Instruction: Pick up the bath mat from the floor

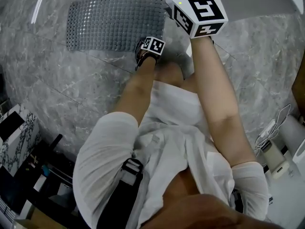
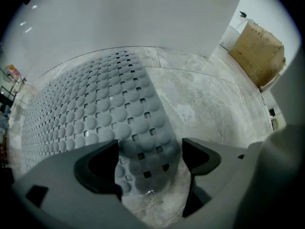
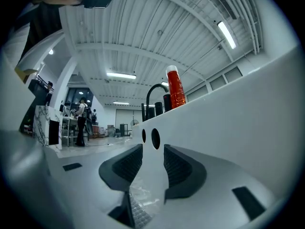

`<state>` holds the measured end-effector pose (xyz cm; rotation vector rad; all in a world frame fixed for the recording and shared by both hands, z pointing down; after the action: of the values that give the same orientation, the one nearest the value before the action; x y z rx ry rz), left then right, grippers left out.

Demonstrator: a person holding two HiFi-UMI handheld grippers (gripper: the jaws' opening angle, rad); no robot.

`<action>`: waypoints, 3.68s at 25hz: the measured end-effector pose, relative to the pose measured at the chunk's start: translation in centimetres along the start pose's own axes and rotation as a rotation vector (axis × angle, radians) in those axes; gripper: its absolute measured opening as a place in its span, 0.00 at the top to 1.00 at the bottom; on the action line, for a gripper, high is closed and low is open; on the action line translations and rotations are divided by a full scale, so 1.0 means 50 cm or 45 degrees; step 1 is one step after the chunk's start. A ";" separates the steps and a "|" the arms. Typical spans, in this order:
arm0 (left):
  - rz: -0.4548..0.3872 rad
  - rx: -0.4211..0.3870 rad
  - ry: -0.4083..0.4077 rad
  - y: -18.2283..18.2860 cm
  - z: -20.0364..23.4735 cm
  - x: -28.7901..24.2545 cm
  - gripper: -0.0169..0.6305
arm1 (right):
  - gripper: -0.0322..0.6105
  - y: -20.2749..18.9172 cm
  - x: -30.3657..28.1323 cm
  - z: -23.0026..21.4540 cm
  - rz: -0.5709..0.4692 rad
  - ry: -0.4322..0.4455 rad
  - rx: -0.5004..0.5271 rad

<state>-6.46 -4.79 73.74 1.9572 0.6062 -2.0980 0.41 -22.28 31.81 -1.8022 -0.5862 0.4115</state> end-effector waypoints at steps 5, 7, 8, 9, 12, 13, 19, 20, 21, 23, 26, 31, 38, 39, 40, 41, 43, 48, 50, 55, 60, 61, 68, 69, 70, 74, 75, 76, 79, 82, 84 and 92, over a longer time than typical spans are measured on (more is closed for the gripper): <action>0.023 0.006 0.012 0.002 0.004 0.001 0.33 | 0.73 -0.020 -0.031 -0.053 0.036 0.011 -0.021; 0.025 0.007 0.009 0.000 0.004 0.001 0.33 | 0.73 -0.025 -0.044 -0.071 0.034 0.007 -0.061; 0.023 0.009 0.010 -0.001 0.004 0.001 0.33 | 0.73 -0.026 -0.050 -0.076 0.032 0.011 -0.077; 0.022 0.011 0.012 -0.003 0.004 0.002 0.33 | 0.73 -0.026 -0.054 -0.080 0.031 0.015 -0.087; 0.016 0.023 0.009 -0.004 0.013 0.007 0.37 | 0.73 -0.028 -0.063 -0.090 0.037 0.014 -0.094; 0.009 0.028 0.006 -0.002 0.018 0.010 0.39 | 0.73 -0.027 -0.065 -0.093 0.038 0.009 -0.096; 0.006 0.065 0.025 -0.011 0.064 0.020 0.77 | 0.73 -0.036 -0.076 -0.097 0.058 0.022 -0.083; -0.001 0.074 0.023 -0.015 0.077 0.023 0.83 | 0.73 -0.039 -0.079 -0.096 0.065 0.028 -0.079; -0.010 0.094 0.011 -0.017 0.088 0.026 0.86 | 0.73 -0.042 -0.083 -0.095 0.072 0.034 -0.074; -0.029 0.147 -0.020 -0.019 0.100 0.034 0.87 | 0.73 -0.045 -0.088 -0.095 0.082 0.041 -0.070; -0.048 0.191 -0.049 -0.021 0.100 0.055 0.88 | 0.73 -0.047 -0.090 -0.098 0.087 0.042 -0.080; -0.198 0.303 -0.089 -0.013 0.132 0.125 0.89 | 0.73 -0.042 -0.098 -0.097 0.098 0.058 -0.068; -0.371 0.435 -0.096 -0.010 0.190 0.240 0.89 | 0.73 -0.037 -0.119 -0.086 0.099 0.072 -0.094; -0.396 0.460 -0.094 -0.007 0.198 0.256 0.89 | 0.73 -0.035 -0.122 -0.082 0.099 0.077 -0.092; -0.422 0.483 -0.090 -0.003 0.205 0.275 0.89 | 0.73 -0.032 -0.123 -0.079 0.097 0.082 -0.088; -0.448 0.503 -0.082 0.003 0.212 0.296 0.89 | 0.73 -0.028 -0.122 -0.076 0.094 0.087 -0.083; -0.502 0.529 -0.057 0.015 0.233 0.343 0.89 | 0.74 -0.025 -0.120 -0.073 0.084 0.101 -0.068; -0.657 0.553 0.012 0.040 0.299 0.480 0.89 | 0.74 -0.044 -0.120 -0.072 0.091 0.117 -0.077; -0.719 0.577 0.016 0.044 0.325 0.537 0.89 | 0.74 -0.047 -0.124 -0.070 0.099 0.109 -0.083; -0.909 0.620 0.036 0.055 0.366 0.677 0.89 | 0.74 -0.029 -0.134 -0.051 0.097 0.137 -0.056; -1.078 0.585 0.085 0.070 0.385 0.802 0.89 | 0.74 -0.027 -0.152 -0.015 0.101 0.175 -0.009; -1.107 0.573 0.100 0.073 0.387 0.826 0.89 | 0.74 -0.034 -0.157 -0.009 0.111 0.180 -0.003; -1.218 0.421 0.214 0.112 0.384 0.959 0.89 | 0.74 -0.091 -0.162 -0.004 0.230 0.189 0.012; -1.229 0.415 0.230 0.115 0.385 0.972 0.89 | 0.74 -0.096 -0.161 -0.007 0.239 0.182 0.002; -1.244 0.409 0.252 0.118 0.388 0.986 0.89 | 0.74 -0.099 -0.160 -0.010 0.243 0.176 -0.008; -1.316 0.369 0.390 0.139 0.398 1.051 0.90 | 0.74 -0.090 -0.159 -0.013 0.227 0.176 -0.026; -1.329 0.365 0.428 0.144 0.399 1.064 0.90 | 0.74 -0.086 -0.159 -0.013 0.219 0.180 -0.031; -1.342 0.354 0.469 0.150 0.397 1.077 0.90 | 0.74 -0.083 -0.158 -0.013 0.211 0.183 -0.035; -1.402 0.305 0.600 0.170 0.385 1.121 0.90 | 0.74 -0.074 -0.157 -0.010 0.192 0.191 -0.034; -1.463 0.256 0.754 0.179 0.374 1.159 0.91 | 0.75 -0.057 -0.160 0.000 0.155 0.206 -0.037; -1.499 0.234 0.847 0.181 0.370 1.171 0.91 | 0.75 -0.041 -0.160 0.008 0.121 0.217 -0.042; -1.624 0.152 1.040 0.182 0.380 1.113 0.91 | 0.76 -0.024 -0.146 0.006 0.113 0.213 -0.002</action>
<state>-25.17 -14.18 18.07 2.8748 2.4257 -1.5543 -5.93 -26.01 32.77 -1.8480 -0.3911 0.3161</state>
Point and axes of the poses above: the fingertips, and each gripper's own axes: x backward along the fingers, z to its left, y out of its top, the point moved 7 cm from there along x, backward along the fingers, and after that the axes turned 13 degrees about -x, right-handed, at the moved point
